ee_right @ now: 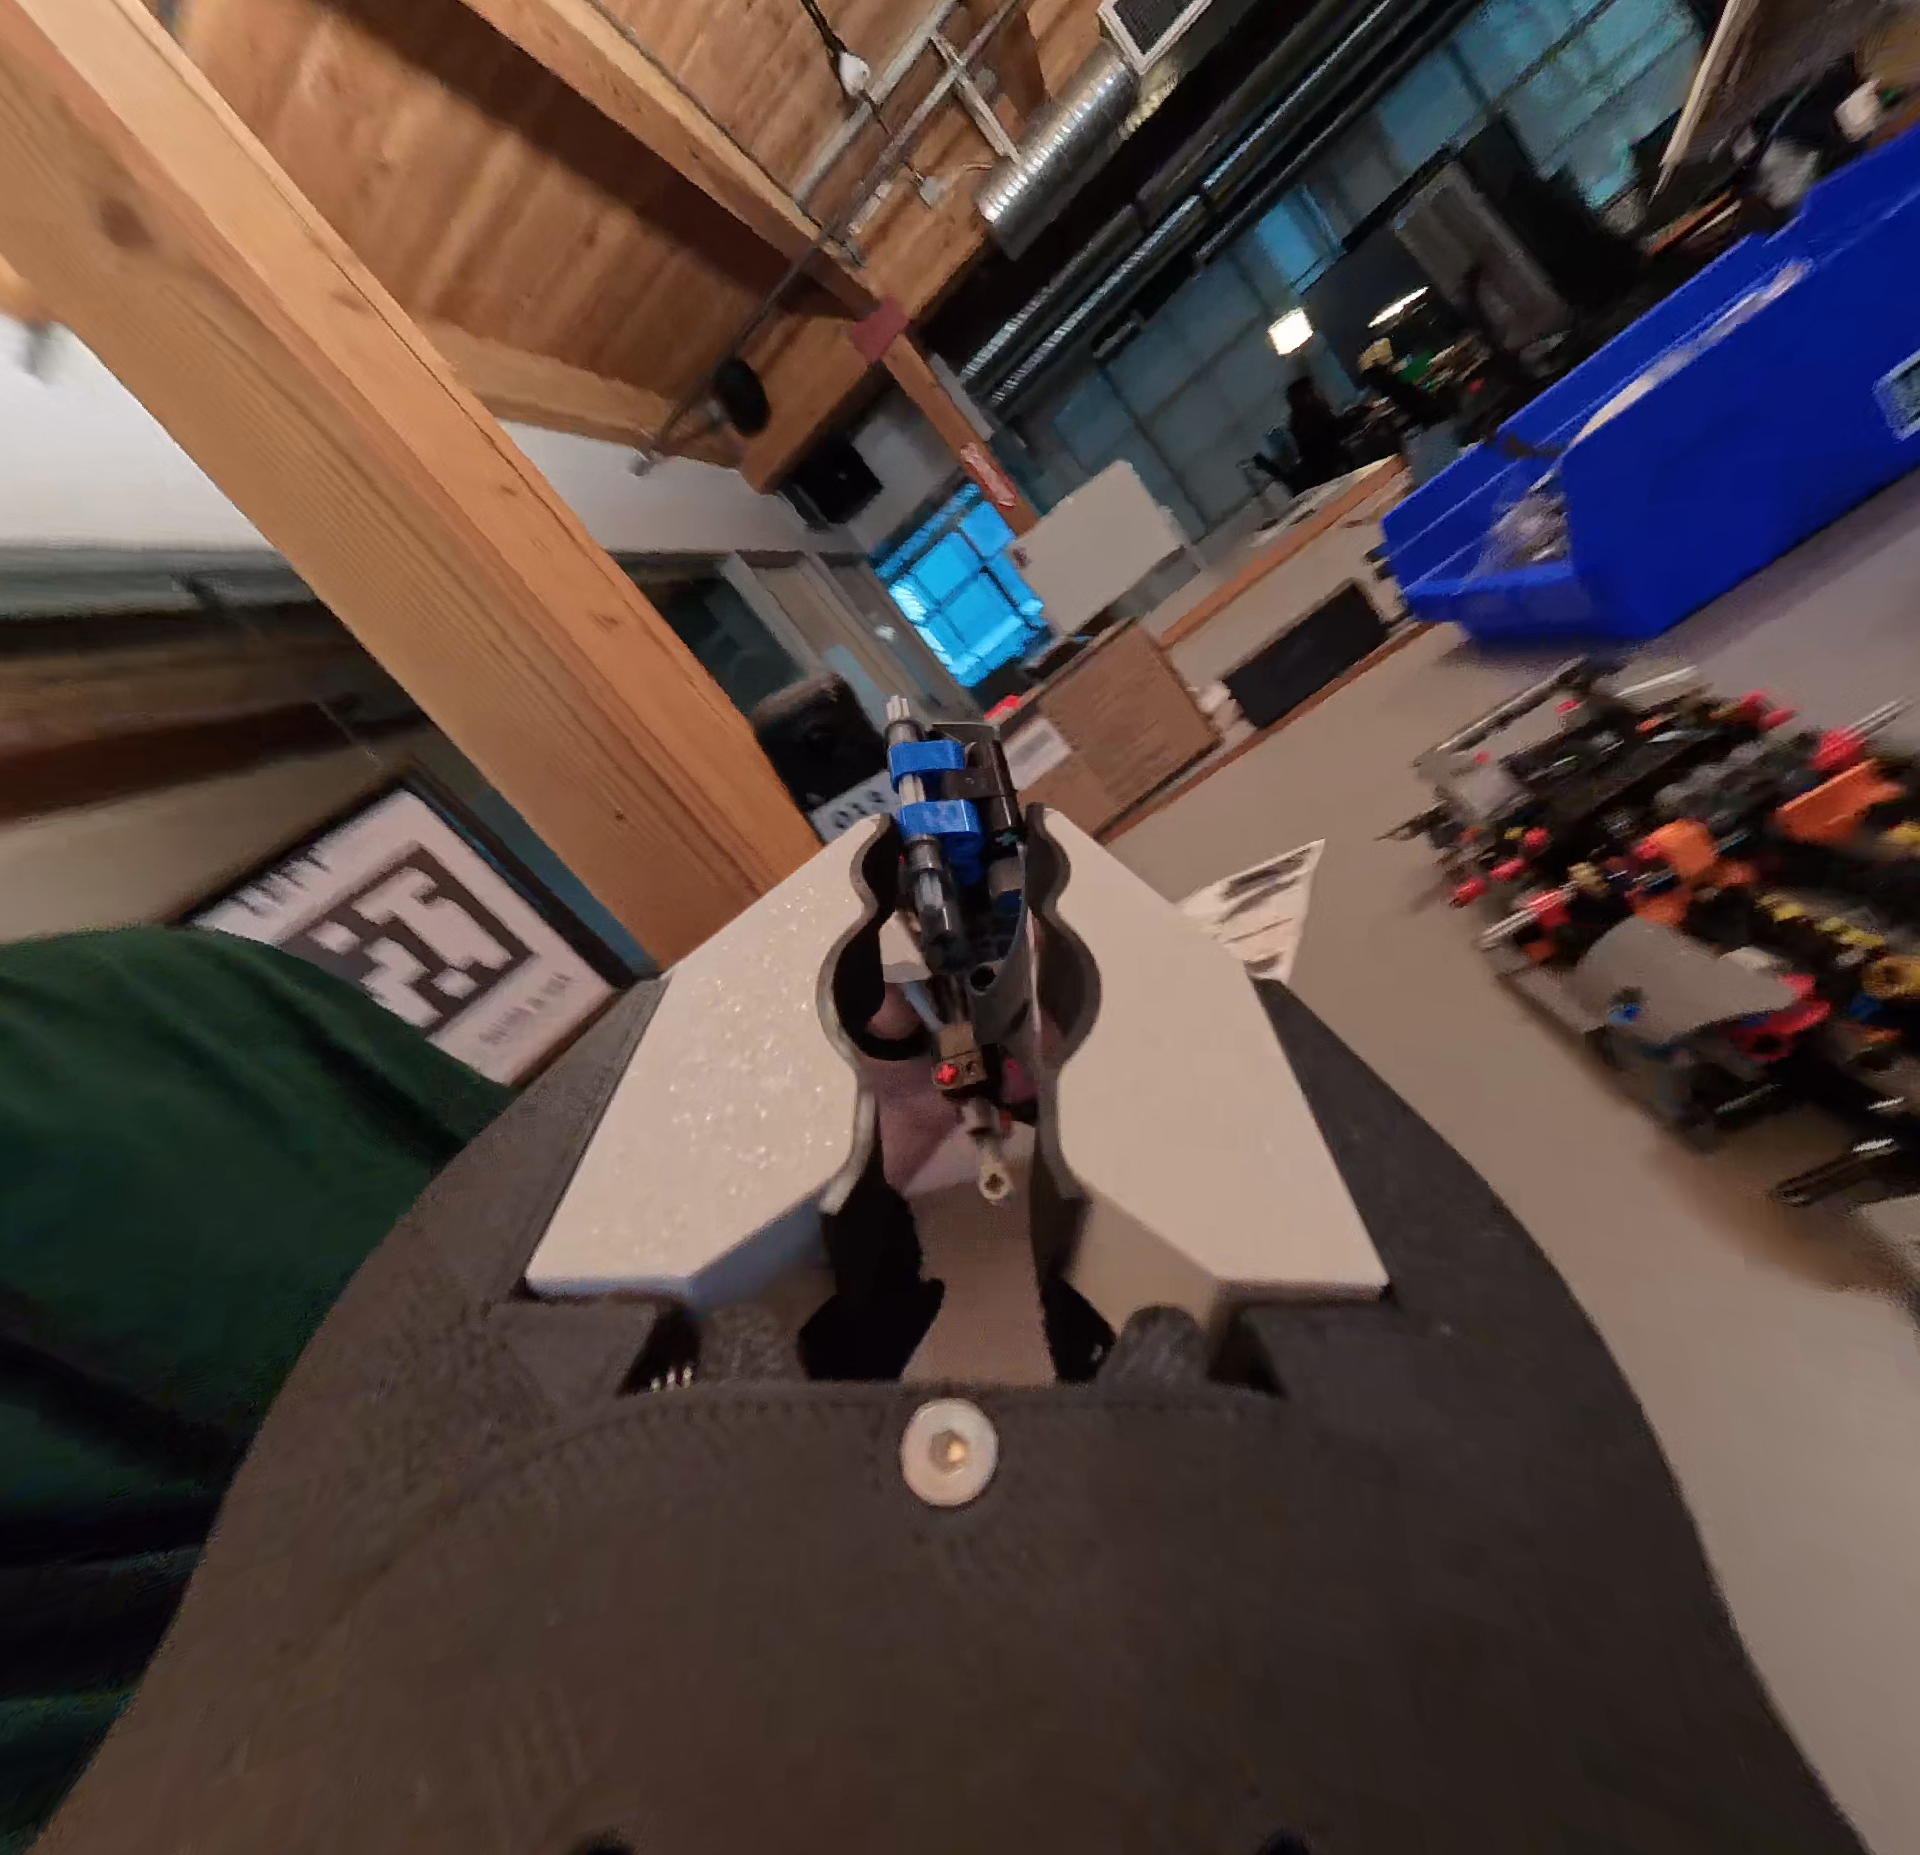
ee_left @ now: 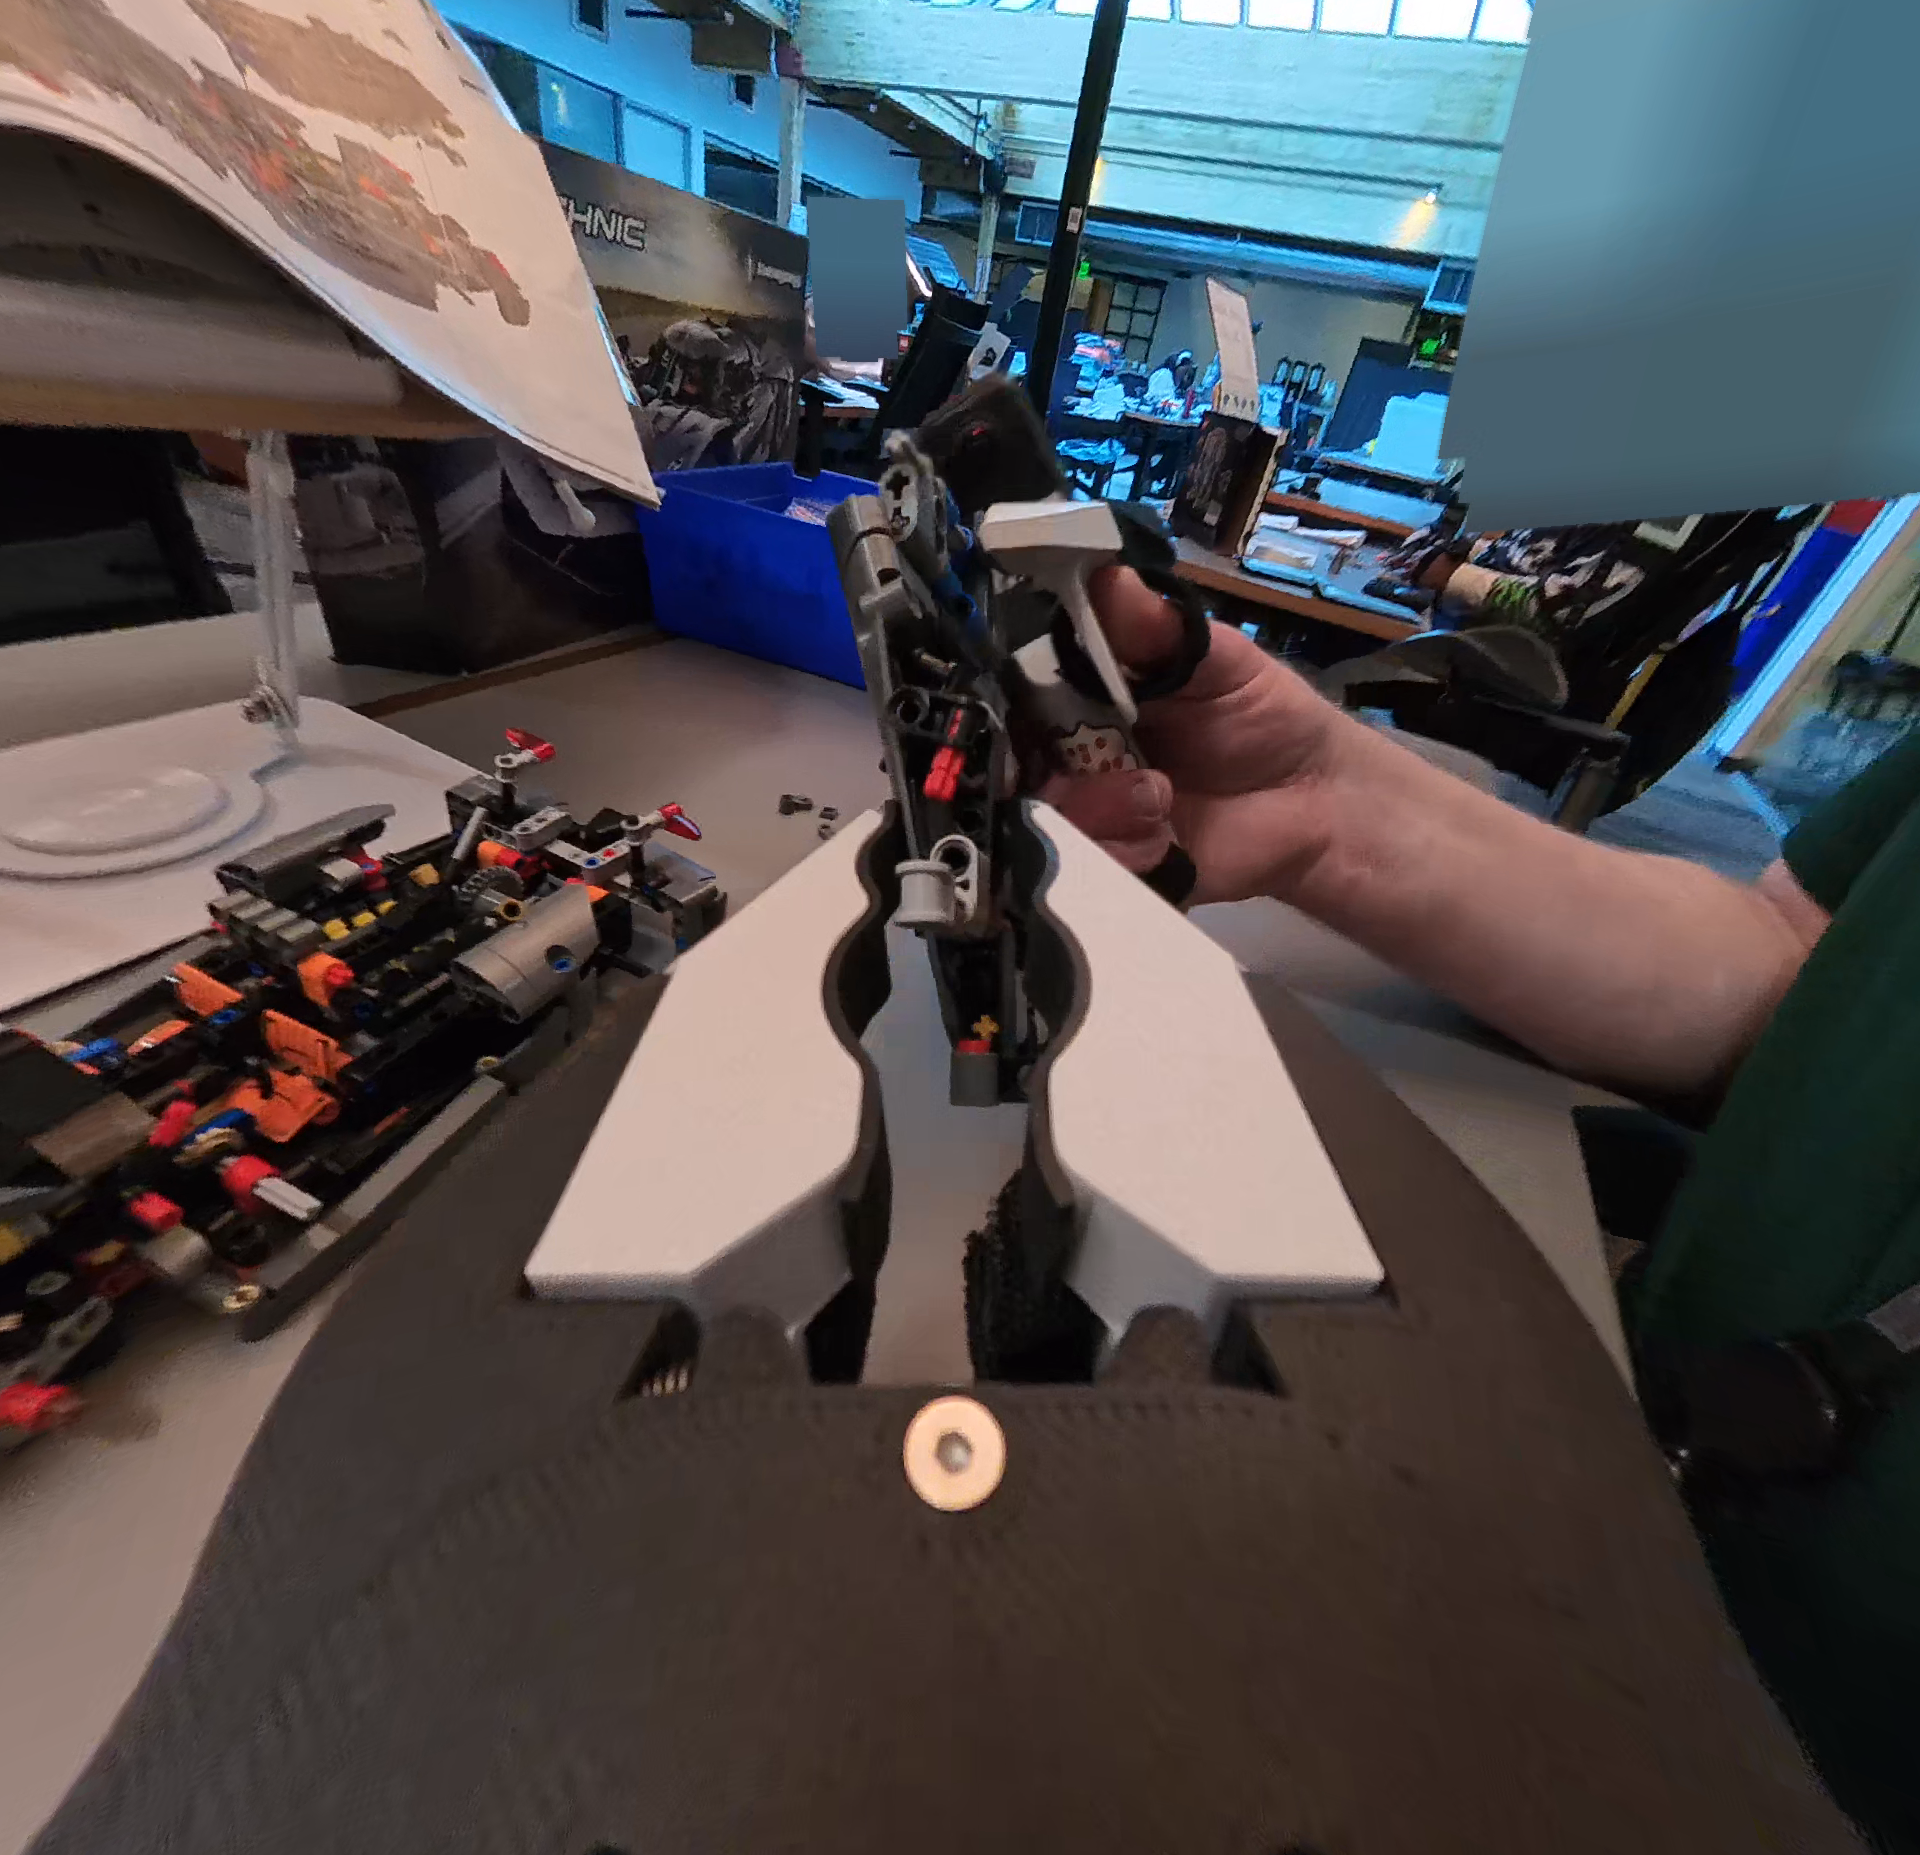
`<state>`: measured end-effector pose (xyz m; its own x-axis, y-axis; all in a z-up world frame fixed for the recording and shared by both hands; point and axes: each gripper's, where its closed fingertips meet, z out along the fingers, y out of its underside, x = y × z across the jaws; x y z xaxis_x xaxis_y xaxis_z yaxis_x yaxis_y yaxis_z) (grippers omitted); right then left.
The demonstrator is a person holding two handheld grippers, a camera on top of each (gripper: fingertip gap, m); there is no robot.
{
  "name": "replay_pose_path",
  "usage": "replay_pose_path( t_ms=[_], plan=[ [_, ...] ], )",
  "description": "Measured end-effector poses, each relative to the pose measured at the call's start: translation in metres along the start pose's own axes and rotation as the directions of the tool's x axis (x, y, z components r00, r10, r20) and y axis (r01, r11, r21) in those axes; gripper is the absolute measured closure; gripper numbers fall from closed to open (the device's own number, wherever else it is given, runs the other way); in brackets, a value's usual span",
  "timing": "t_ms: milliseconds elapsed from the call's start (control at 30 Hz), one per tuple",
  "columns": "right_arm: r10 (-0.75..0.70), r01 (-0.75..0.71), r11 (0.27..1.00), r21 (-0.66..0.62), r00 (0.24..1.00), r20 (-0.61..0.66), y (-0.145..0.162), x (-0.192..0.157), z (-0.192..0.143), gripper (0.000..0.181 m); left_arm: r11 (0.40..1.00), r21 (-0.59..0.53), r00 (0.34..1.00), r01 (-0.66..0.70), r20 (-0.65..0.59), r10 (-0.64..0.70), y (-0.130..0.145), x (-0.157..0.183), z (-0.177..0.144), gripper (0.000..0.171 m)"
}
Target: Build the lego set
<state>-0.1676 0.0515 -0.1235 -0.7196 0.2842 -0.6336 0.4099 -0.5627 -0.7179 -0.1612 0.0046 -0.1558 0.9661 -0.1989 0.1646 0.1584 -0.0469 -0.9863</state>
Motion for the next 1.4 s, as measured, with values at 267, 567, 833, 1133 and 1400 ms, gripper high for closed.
replay_pose_path(
  t_ms=[267, 567, 833, 1133, 1400],
  plan=[
    [-0.537, 0.49, 0.841, -0.229, 0.806, -0.247, -0.001, 0.002, -0.001, 0.155, 0.957, -0.175, 0.96, -0.232, 0.119, 0.254, -0.001, -0.005, -0.008, 0.154],
    [-0.727, 0.63, 0.684, -0.367, 0.624, -0.286, 0.005, 0.005, 0.0, 0.175, 0.879, -0.283, 0.882, -0.383, 0.171, 0.439, -0.006, -0.003, -0.006, 0.154],
    [-0.688, 0.613, 0.718, -0.33, 0.694, -0.21, 0.009, -0.007, 0.002, 0.176, 0.854, -0.293, 0.867, -0.43, 0.128, 0.481, -0.009, 0.001, -0.013, 0.154],
    [-0.625, 0.58, 0.757, -0.3, 0.777, -0.074, 0.019, -0.024, 0.004, 0.176, 0.814, -0.308, 0.853, -0.492, 0.016, 0.521, -0.015, 0.007, -0.025, 0.155],
    [-0.522, 0.51, 0.812, -0.284, 0.852, 0.038, 0.028, -0.034, 0.003, 0.181, 0.789, -0.32, 0.843, -0.525, -0.066, 0.534, -0.015, 0.008, -0.031, 0.156]
  ],
)
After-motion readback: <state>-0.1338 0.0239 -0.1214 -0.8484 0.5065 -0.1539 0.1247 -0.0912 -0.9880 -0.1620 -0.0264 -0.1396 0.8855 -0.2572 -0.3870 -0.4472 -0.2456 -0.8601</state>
